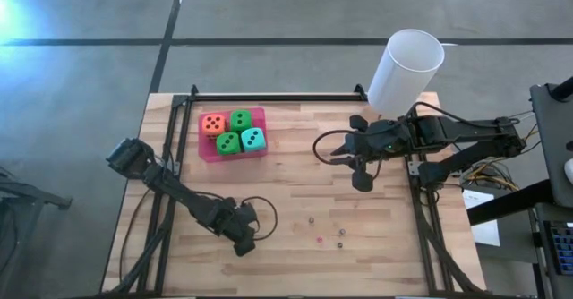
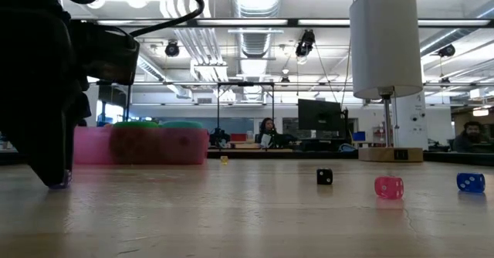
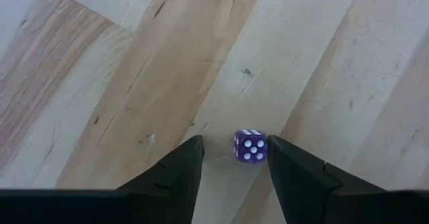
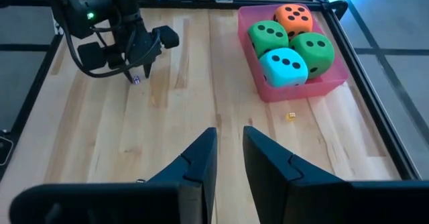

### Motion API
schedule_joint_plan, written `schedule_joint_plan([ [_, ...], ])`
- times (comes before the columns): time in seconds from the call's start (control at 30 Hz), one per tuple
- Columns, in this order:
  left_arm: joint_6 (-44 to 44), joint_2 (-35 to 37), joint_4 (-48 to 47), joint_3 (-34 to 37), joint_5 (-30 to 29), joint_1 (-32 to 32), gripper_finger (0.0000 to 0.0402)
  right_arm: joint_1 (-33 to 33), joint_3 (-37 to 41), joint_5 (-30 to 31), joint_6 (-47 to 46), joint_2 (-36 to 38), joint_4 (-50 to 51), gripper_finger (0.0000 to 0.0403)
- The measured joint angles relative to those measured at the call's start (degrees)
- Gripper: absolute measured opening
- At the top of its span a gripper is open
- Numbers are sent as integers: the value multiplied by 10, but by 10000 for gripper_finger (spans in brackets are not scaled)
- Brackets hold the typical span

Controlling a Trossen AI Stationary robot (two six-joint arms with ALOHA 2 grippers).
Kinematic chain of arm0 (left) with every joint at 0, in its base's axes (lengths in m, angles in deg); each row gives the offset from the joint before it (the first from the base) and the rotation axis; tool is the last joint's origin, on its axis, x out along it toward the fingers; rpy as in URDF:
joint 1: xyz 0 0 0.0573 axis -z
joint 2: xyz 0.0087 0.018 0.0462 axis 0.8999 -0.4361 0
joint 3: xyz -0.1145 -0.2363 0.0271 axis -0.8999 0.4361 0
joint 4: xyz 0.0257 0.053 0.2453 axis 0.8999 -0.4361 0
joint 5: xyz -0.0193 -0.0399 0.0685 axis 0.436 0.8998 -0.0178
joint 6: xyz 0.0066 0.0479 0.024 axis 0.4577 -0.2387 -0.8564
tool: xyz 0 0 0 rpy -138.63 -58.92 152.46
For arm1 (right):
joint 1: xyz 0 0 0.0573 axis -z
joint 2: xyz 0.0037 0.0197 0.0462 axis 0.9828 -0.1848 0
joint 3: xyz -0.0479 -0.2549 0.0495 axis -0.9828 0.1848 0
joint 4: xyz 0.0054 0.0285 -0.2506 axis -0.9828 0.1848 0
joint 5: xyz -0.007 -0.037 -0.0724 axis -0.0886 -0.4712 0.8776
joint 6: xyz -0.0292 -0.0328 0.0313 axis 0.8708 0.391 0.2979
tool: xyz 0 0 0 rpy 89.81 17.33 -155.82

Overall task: Pick & Place Dice
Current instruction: Put the small purple dice into the red bin

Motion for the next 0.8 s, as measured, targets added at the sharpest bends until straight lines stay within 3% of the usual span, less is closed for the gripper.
schedule_joint_plan([
  [0.4, -20, 0, 2, 1, 4, 0, 155, 0, 0, 0, -2, 0, -7, 84],
  [0.8, -22, 0, 1, 2, 3, 0, 70, 0, 0, 0, -2, 0, -13, 73],
])
